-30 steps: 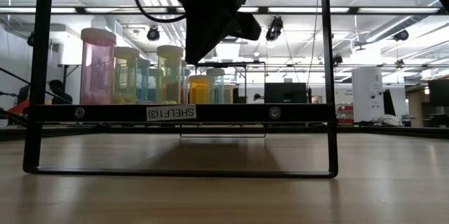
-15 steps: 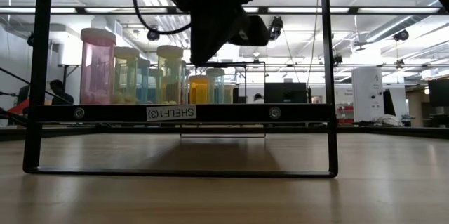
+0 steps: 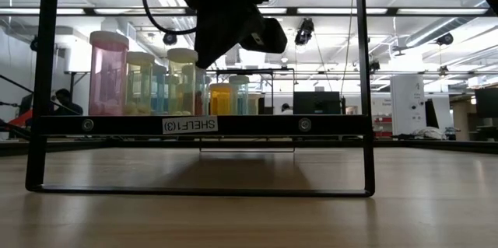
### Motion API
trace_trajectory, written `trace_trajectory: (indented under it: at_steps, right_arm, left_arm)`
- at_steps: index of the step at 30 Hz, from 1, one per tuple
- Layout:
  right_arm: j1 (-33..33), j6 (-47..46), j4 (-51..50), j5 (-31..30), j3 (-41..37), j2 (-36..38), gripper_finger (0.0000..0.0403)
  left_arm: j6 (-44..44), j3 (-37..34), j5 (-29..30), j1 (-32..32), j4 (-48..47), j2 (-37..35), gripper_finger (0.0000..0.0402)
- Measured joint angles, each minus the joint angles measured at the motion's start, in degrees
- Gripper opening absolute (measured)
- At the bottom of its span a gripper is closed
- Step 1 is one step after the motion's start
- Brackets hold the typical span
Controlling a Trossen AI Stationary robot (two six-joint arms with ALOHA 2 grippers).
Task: Pick and place medicine bottles onto shelf by color
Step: Adjust the pill bottles on the shelf, then return to Home Position
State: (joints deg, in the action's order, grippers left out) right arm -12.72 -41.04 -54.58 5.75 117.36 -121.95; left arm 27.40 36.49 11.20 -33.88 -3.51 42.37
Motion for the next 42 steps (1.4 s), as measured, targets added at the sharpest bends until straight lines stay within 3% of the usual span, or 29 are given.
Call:
trace_trajectory:
  at_steps: [12,18,24,28,30,33,37,42]
  right_arm:
    - [0.0,2.3,-0.5,-0.3,0.5,0.3,0.0009]
    - [-0.3,13.0,-4.7,-4.5,3.7,1.4,0.0009]
    - [-2.1,23.0,-5.1,-12.3,2.4,6.7,0.0009]
    - [-3.5,27.8,-3.1,-21.5,-1.0,13.0,0.0009]
    - [-4.4,31.4,0.7,-25.0,-4.4,16.1,0.0009]
    - [-5.9,38.5,12.4,-25.4,-12.3,21.6,0.0009]
    - [-6.2,50.1,33.0,-25.2,-26.9,29.4,0.0009]
    - [-4.0,55.8,54.4,-22.2,-46.3,39.1,0.0009]
  left_arm:
    - [0.0,0.0,0.0,0.0,0.0,0.0,0.0002]
    - [0.0,0.0,0.0,0.0,0.6,0.0,0.0002]
    - [0.0,0.0,0.0,0.0,3.2,-0.1,0.0002]
    - [0.4,0.2,0.0,0.0,3.1,-0.2,0.0002]
    - [0.4,0.6,0.0,0.0,3.3,-0.2,0.0002]
    - [0.4,0.7,0.0,0.0,3.9,0.0,0.0002]
    - [-0.3,0.4,0.0,0.0,6.1,0.3,0.0002]
    - [-0.5,-0.3,0.7,0.0,6.0,0.8,0.0002]
